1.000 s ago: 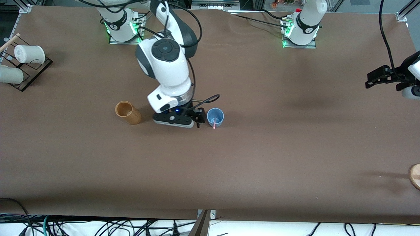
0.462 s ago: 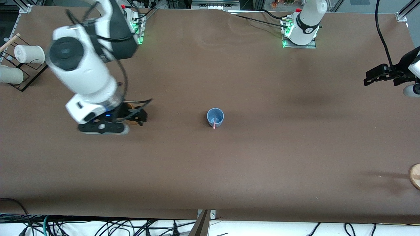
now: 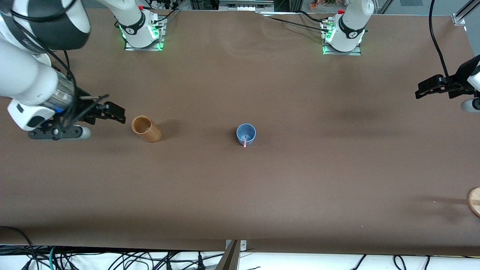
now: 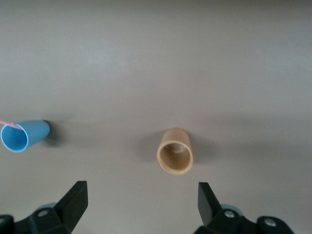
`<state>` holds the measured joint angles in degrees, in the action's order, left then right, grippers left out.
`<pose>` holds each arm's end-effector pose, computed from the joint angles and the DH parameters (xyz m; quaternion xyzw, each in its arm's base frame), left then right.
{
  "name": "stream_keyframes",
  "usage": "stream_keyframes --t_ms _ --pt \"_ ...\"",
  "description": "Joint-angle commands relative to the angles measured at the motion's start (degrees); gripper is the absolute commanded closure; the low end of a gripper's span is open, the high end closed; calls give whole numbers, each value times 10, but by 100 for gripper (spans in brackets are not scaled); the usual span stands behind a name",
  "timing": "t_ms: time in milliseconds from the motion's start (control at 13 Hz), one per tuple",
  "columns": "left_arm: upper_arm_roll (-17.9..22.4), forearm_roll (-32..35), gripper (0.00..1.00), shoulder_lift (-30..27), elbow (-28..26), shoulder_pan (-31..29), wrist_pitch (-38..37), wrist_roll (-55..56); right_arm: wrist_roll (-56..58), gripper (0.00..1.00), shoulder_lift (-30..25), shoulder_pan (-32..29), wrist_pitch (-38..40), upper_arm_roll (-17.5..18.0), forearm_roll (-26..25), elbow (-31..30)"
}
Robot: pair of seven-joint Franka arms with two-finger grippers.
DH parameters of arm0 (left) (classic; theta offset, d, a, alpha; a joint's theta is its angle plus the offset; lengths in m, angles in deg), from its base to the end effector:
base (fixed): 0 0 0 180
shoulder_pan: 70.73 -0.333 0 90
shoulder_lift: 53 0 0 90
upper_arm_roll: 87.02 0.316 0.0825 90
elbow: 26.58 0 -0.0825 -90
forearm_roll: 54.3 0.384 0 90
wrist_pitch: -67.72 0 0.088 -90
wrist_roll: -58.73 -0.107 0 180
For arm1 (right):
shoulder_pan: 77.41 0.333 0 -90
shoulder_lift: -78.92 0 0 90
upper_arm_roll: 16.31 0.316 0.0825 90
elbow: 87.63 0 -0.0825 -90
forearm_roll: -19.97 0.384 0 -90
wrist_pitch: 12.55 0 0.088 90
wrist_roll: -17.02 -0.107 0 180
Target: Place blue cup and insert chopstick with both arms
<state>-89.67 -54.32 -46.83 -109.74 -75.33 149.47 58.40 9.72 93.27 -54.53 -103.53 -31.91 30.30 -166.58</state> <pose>0.5717 0.0209 0.6077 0.9977 0.0141 -0.0660 0.0040 0.6175 0.1193 0.5740 -0.9983 -0.0004 0.0229 0.0542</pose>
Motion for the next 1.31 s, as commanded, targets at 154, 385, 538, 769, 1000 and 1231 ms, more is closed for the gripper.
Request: stream_keyframes --t_ms 154,385,538,769,1000,1231 --pt "0 -9 0 -2 0 -5 1 5 19 0 -155 -107 -31 110 -59 -162" --pt "1 -9 0 -2 0 -6 1 4 16 0 -170 -107 -24 111 -68 -170" --pt "1 -9 0 -2 -1 -6 1 4 15 0 -165 -105 -25 112 -76 -164" --pt "1 -9 0 3 0 -9 1 4 17 0 -158 -107 -25 109 -76 -154" --pt "1 -9 0 4 0 -9 1 3 17 0 -158 -107 -24 109 -74 -149" --pt "1 -9 0 5 -1 -9 1 3 18 0 -158 -107 -24 108 -74 -149"
